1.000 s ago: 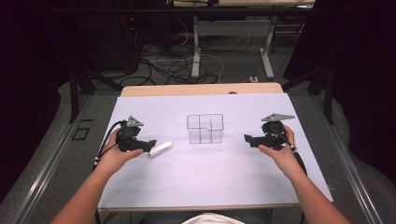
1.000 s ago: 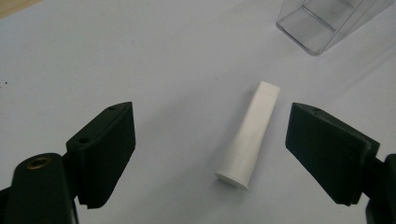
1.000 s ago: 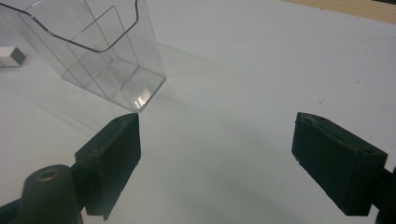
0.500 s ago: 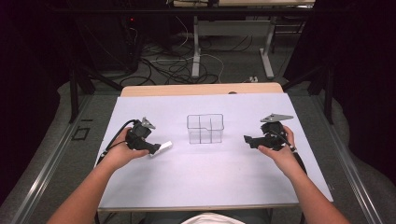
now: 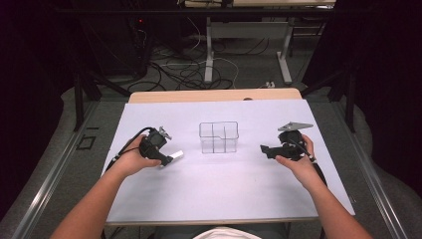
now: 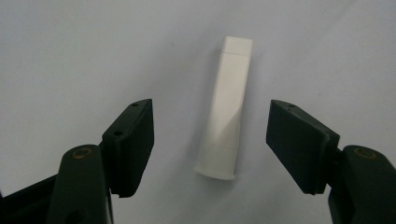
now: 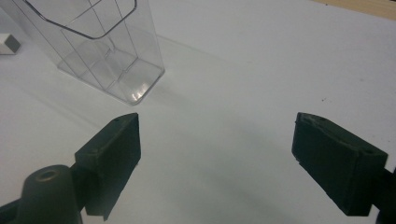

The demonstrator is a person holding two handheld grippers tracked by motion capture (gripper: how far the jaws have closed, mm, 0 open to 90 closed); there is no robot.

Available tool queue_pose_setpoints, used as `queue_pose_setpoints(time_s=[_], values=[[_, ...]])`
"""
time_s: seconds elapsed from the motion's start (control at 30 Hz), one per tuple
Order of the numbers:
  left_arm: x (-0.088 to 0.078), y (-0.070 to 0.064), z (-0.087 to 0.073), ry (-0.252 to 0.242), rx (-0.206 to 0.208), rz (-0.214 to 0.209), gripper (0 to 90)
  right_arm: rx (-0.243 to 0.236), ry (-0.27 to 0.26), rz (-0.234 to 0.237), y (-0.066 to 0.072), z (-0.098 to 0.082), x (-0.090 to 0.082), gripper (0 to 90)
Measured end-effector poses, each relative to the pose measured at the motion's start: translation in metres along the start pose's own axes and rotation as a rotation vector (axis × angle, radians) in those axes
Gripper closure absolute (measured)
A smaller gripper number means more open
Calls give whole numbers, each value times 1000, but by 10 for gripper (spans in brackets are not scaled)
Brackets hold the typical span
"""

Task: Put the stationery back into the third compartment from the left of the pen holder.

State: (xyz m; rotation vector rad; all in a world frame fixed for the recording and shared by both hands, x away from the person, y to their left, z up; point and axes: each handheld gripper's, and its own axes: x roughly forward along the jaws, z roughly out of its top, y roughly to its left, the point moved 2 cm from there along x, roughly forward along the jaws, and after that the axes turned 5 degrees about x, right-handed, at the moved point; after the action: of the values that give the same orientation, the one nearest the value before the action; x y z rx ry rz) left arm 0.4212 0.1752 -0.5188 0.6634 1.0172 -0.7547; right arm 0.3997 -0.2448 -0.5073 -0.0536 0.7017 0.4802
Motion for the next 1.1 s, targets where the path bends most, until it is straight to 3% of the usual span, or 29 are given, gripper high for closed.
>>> queue_pose_setpoints(time_s=[0.2,0.33,0.47,0.77,1.1], values=[[2,2,2,15,-16,-2,356,-7,9,-2,1,-2,3,150],[3,3,5,38,6,-3,403,-8,10,2,1,-2,3,150],[4,2,8,35,2,-12,430,1,11,0,-1,-3,2,150],[14,0,6,115,70,-47,513,10,18,11,-2,-5,3,150],[21,3,0,157,67,-65,550,12,34,14,-1,-7,6,150]])
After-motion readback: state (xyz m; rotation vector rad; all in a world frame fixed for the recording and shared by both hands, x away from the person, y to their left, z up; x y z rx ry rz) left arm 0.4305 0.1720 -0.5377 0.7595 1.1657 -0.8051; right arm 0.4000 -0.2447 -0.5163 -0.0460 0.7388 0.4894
